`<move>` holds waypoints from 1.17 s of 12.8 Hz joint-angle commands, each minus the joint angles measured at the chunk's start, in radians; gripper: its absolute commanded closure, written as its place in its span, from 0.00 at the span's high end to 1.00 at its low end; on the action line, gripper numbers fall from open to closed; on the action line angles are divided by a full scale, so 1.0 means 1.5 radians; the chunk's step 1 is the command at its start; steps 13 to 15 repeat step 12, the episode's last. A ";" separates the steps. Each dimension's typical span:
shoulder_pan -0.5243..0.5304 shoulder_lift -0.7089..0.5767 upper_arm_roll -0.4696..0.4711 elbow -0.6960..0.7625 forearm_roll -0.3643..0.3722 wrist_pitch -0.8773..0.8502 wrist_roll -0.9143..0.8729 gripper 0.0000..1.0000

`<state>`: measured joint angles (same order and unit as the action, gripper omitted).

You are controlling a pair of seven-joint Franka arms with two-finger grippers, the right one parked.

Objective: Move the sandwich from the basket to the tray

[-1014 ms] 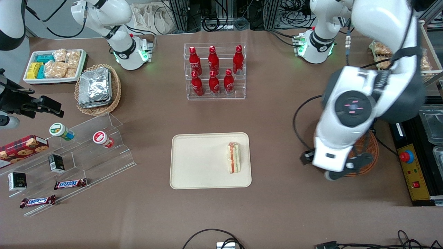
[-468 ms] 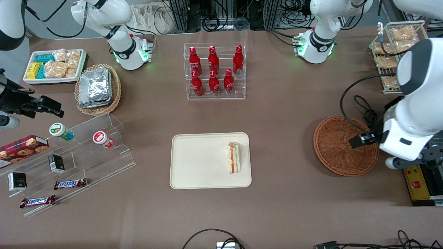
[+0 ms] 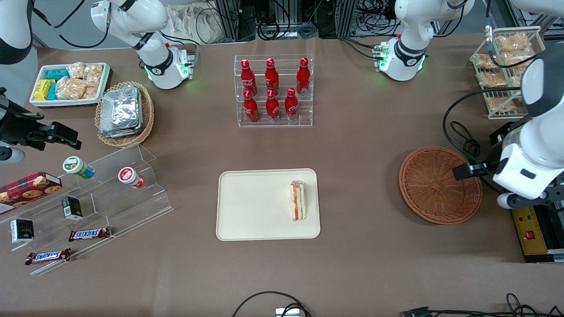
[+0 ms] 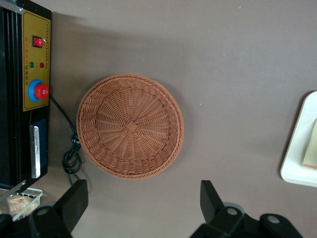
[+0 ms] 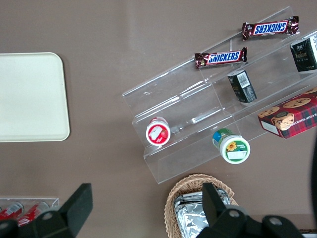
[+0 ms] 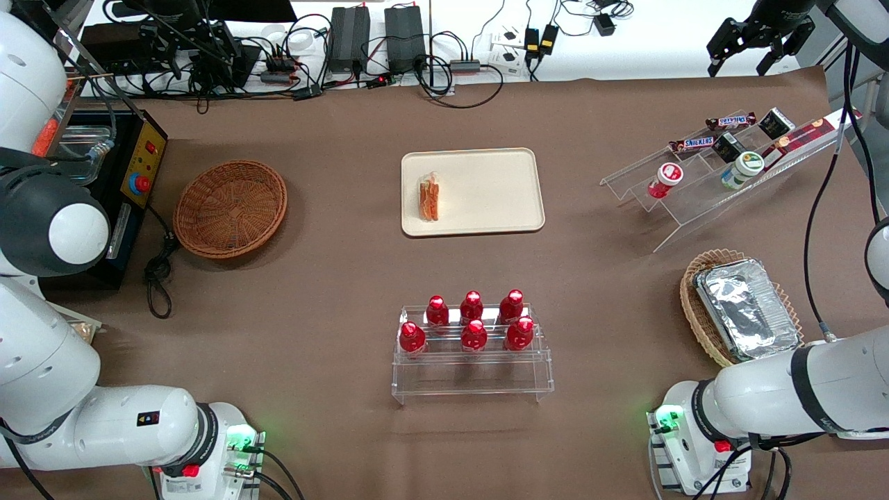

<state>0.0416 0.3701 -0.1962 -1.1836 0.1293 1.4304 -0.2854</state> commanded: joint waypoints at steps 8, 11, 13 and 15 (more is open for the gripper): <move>-0.003 -0.224 0.085 -0.226 -0.063 0.039 0.172 1.00; -0.002 -0.250 0.085 -0.247 -0.071 0.041 0.174 1.00; -0.001 -0.249 0.085 -0.249 -0.076 0.040 0.171 1.00; -0.001 -0.249 0.085 -0.249 -0.076 0.040 0.171 1.00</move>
